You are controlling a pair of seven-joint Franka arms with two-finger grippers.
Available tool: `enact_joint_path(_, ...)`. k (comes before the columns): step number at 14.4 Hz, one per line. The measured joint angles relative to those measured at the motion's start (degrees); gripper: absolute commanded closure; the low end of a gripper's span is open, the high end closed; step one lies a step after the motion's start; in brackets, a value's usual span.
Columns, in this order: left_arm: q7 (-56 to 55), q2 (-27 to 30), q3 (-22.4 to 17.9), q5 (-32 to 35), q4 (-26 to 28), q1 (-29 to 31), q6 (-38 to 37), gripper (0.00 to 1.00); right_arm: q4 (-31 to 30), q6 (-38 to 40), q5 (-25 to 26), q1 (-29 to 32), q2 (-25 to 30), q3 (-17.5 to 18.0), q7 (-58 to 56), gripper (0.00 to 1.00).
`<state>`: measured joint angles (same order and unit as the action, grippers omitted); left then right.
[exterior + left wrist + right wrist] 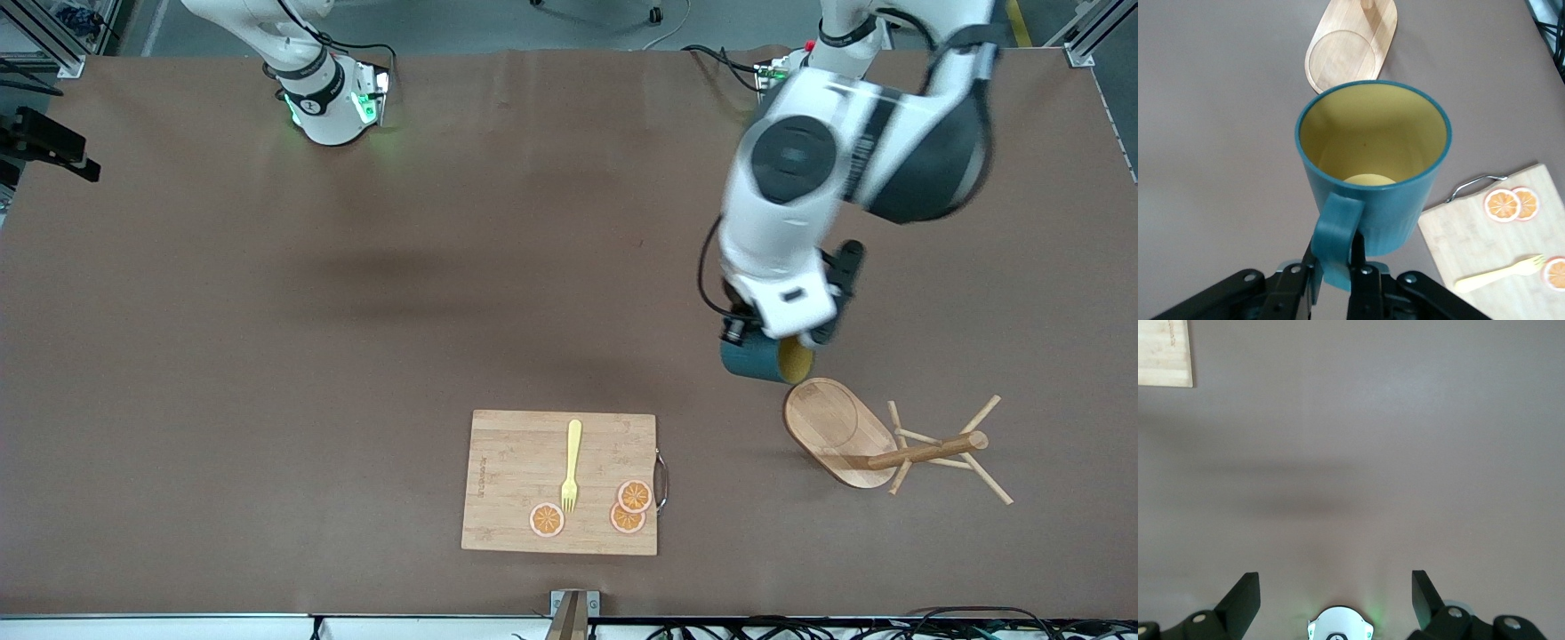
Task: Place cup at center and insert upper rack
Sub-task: 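Lift and carry the mug to the wooden stand with the left gripper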
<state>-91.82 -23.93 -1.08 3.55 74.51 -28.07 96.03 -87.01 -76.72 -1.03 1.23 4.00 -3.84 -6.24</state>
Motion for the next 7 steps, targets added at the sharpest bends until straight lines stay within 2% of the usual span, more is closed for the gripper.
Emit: enact_joint_path(7, 10.06, -0.01, 0.08, -21.91, -0.87, 16.56, 1.78, 1.0, -0.59, -0.38, 0.0, 0.1, 0.01, 0.8, 0.04, 0.0)
